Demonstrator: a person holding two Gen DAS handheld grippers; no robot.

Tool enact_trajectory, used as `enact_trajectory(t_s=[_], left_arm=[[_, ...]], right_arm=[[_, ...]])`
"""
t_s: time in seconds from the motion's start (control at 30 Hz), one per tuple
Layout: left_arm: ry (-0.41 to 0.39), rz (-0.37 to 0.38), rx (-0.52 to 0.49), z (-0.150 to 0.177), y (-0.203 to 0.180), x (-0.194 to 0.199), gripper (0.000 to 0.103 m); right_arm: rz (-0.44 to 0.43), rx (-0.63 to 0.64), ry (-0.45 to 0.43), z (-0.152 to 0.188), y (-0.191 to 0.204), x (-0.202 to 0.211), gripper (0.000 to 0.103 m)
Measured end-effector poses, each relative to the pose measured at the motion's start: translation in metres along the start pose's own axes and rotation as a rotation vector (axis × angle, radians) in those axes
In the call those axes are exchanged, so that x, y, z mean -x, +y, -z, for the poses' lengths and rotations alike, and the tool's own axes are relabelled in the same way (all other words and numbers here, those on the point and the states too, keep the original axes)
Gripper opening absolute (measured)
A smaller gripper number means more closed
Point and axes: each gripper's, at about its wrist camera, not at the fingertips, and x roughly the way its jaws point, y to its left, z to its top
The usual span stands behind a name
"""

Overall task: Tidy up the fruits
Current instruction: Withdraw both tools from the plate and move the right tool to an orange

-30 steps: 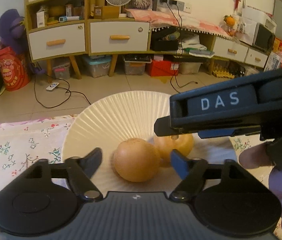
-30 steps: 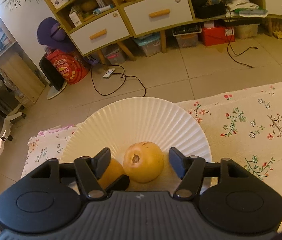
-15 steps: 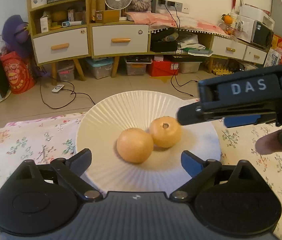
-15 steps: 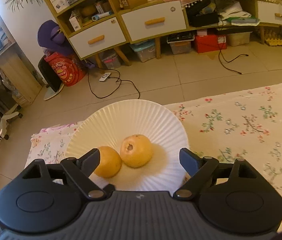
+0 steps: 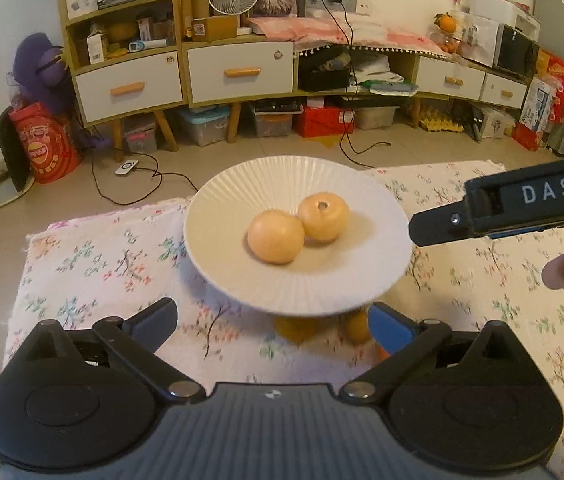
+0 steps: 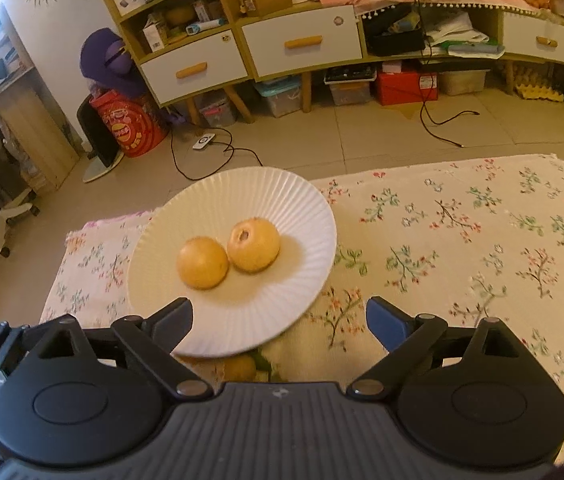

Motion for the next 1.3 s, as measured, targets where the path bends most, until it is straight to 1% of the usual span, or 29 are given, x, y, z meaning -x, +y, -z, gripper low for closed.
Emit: enact_trajectory(t_s=[0.1, 0.23, 0.53, 0.6, 0.77, 0.87, 0.97, 1.07, 1.13, 1.2, 1.27, 1.3], left_arm=[[0.011, 0.004, 0.008, 0.005, 0.002, 0.010, 0.086], [0.018, 0.006, 0.008, 0.011, 0.003, 0.023, 0.086], [0.048, 0.007, 0.006, 0.028, 0.003, 0.039, 0.086], [0.068, -0.007, 0.004, 0.032, 0.001, 0.039, 0.086], [0.110, -0.013, 0.015, 0.044, 0.002, 0.039, 0.086], [0.147, -0.040, 0.029, 0.049, 0.003, 0.036, 0.086], [0.181, -0.026, 0.029, 0.054, 0.002, 0.032, 0.086], [0.195, -0.017, -0.001, 0.057, -0.002, 0.030, 0.086], [0.196, -0.015, -0.018, 0.058, -0.005, 0.029, 0.086], [0.197, -0.005, -0.022, 0.057, -0.006, 0.028, 0.085], [0.198, 0.005, -0.027, 0.056, -0.008, 0.026, 0.085], [0.198, 0.007, -0.030, 0.056, -0.008, 0.025, 0.085]], right_arm=[[-0.004, 0.015, 0.001, 0.007, 0.002, 0.008, 0.095], [-0.003, 0.028, 0.010, 0.018, 0.003, 0.017, 0.095], [0.001, 0.046, 0.025, 0.038, 0.005, 0.032, 0.096], [-0.002, 0.042, 0.032, 0.041, 0.006, 0.032, 0.096], [0.006, 0.033, 0.063, 0.051, 0.007, 0.031, 0.096], [-0.011, 0.009, 0.078, 0.057, 0.004, 0.029, 0.097], [-0.006, -0.021, 0.110, 0.062, 0.001, 0.022, 0.097], [0.006, -0.028, 0.144, 0.066, 0.000, 0.012, 0.092], [0.020, -0.038, 0.172, 0.068, -0.001, 0.004, 0.083], [0.031, -0.045, 0.199, 0.069, 0.000, -0.004, 0.077], [0.033, -0.041, 0.213, 0.069, 0.001, -0.009, 0.072], [0.032, -0.036, 0.217, 0.069, 0.003, -0.011, 0.068]])
